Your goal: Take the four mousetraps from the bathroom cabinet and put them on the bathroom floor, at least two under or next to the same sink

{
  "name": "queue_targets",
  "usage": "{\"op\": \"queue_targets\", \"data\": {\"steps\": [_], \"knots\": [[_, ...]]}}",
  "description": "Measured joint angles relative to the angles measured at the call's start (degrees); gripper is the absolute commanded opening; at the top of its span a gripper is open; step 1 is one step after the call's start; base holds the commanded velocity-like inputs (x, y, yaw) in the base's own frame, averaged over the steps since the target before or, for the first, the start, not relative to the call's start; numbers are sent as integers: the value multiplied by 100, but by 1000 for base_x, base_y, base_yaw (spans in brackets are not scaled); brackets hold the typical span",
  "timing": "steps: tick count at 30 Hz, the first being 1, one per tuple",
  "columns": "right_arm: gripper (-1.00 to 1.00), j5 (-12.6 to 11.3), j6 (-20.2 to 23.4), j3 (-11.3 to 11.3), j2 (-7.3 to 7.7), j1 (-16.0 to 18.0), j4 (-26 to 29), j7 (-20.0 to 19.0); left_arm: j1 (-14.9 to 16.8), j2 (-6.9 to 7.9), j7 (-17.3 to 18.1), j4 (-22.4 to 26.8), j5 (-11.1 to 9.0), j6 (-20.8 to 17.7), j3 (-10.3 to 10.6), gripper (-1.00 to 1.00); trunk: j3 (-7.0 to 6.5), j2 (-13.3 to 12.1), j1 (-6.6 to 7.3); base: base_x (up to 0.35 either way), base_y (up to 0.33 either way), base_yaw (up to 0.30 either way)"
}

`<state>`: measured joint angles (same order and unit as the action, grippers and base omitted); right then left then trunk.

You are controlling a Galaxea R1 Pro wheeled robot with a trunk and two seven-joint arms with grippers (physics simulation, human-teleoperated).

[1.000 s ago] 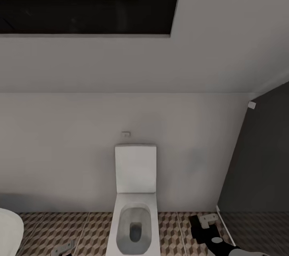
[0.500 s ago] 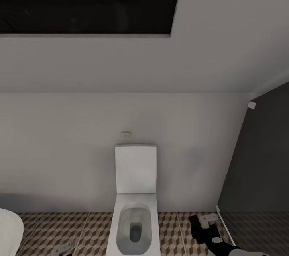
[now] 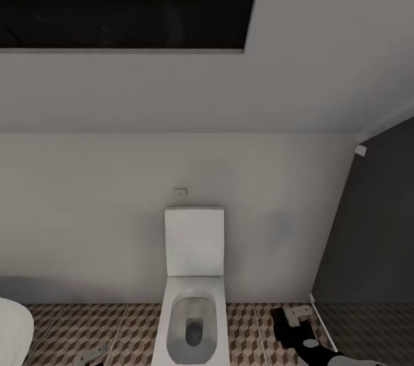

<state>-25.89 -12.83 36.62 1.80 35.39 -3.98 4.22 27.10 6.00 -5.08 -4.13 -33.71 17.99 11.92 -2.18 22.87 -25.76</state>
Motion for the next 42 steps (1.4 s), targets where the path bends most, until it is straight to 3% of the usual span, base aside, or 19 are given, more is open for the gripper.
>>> {"op": "queue_targets", "data": {"steps": [34, 42], "knots": [[-100, -9, 0, -9, 0, 0, 0, 0, -3, -39, 72, 59, -42, -28, 27, -100, 0, 0, 0, 34, 0, 0], [-100, -9, 0, -9, 0, 0, 1, 0, 0, -45, 37, 143, -24, -14, 43, -100, 143, 319, -175, 0, 0, 0]]}}
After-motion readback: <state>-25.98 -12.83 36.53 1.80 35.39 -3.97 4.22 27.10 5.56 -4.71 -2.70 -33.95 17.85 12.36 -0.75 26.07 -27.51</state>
